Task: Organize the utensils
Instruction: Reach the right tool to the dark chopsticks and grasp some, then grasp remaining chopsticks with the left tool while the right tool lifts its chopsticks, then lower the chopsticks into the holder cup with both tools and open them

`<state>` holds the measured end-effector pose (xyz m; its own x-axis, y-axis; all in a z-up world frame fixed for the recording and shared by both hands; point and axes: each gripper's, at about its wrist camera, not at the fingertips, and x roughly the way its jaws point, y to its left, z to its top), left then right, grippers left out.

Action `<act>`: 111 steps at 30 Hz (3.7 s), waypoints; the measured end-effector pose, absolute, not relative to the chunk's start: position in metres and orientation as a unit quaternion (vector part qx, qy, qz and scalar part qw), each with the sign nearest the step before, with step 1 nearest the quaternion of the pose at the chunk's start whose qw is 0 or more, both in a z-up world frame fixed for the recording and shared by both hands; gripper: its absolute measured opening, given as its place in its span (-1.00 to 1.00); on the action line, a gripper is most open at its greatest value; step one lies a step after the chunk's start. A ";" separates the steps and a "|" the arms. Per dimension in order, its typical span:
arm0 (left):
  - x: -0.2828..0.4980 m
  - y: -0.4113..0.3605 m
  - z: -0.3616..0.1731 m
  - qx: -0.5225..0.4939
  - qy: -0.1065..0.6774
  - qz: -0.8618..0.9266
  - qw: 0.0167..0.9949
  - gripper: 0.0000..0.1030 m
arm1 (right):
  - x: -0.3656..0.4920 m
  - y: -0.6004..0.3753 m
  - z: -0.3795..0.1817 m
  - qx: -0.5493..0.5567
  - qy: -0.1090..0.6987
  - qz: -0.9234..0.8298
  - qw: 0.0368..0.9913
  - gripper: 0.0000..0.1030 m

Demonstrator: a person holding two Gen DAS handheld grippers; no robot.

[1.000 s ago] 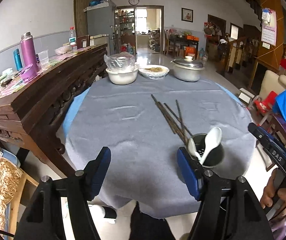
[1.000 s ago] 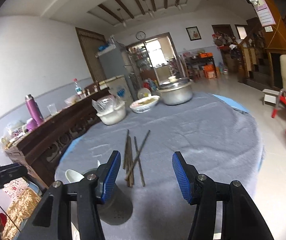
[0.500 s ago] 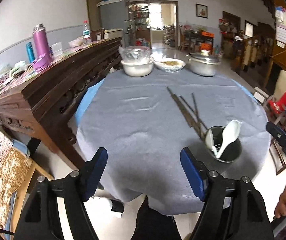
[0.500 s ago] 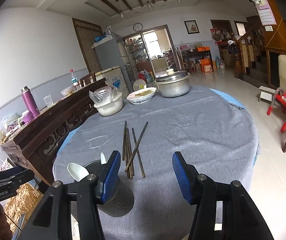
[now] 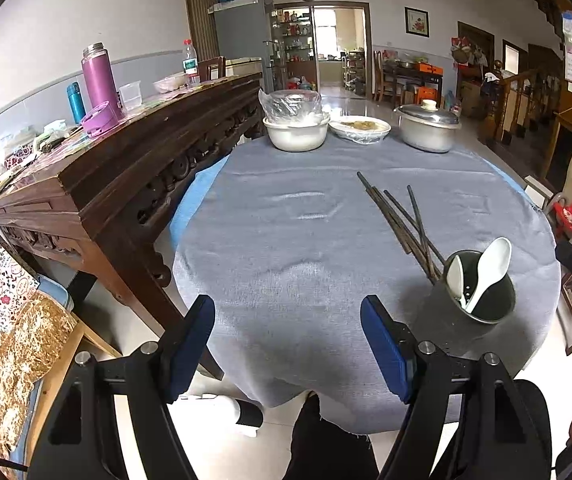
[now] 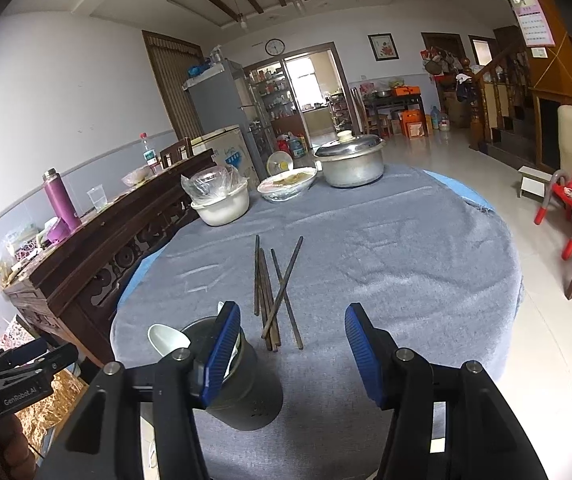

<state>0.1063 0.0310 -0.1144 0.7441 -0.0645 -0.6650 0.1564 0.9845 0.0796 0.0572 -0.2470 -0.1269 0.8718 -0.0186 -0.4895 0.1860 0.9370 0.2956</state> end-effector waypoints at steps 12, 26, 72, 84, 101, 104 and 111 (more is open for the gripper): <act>0.136 0.033 -0.127 0.070 0.370 -0.053 0.925 0.47 | 0.089 -0.251 -0.137 0.167 0.278 -0.055 0.944 0.14; 0.177 0.030 -0.142 0.076 0.394 -0.061 0.914 0.47 | 0.160 -0.278 -0.139 0.198 0.329 -0.013 0.923 0.13; 0.518 -0.145 -0.229 -0.008 0.586 -0.127 0.800 -0.27 | 0.322 -0.358 -0.231 0.274 0.456 0.070 0.844 -0.84; 0.471 -0.125 -0.171 -0.017 0.505 -0.155 0.849 -0.90 | 0.267 -0.352 -0.184 0.247 0.387 0.047 0.887 -0.84; 0.242 -0.028 -0.035 -0.028 0.296 -0.199 0.934 -0.90 | 0.129 -0.276 -0.089 0.144 0.180 -0.023 0.973 -0.84; 0.226 -0.019 -0.036 -0.047 0.287 -0.202 0.935 -0.90 | 0.113 -0.266 -0.083 0.137 0.170 -0.031 0.975 -0.84; 0.170 0.002 -0.021 -0.076 0.239 -0.198 0.948 -0.90 | 0.080 -0.257 -0.070 0.113 0.138 -0.055 0.982 -0.84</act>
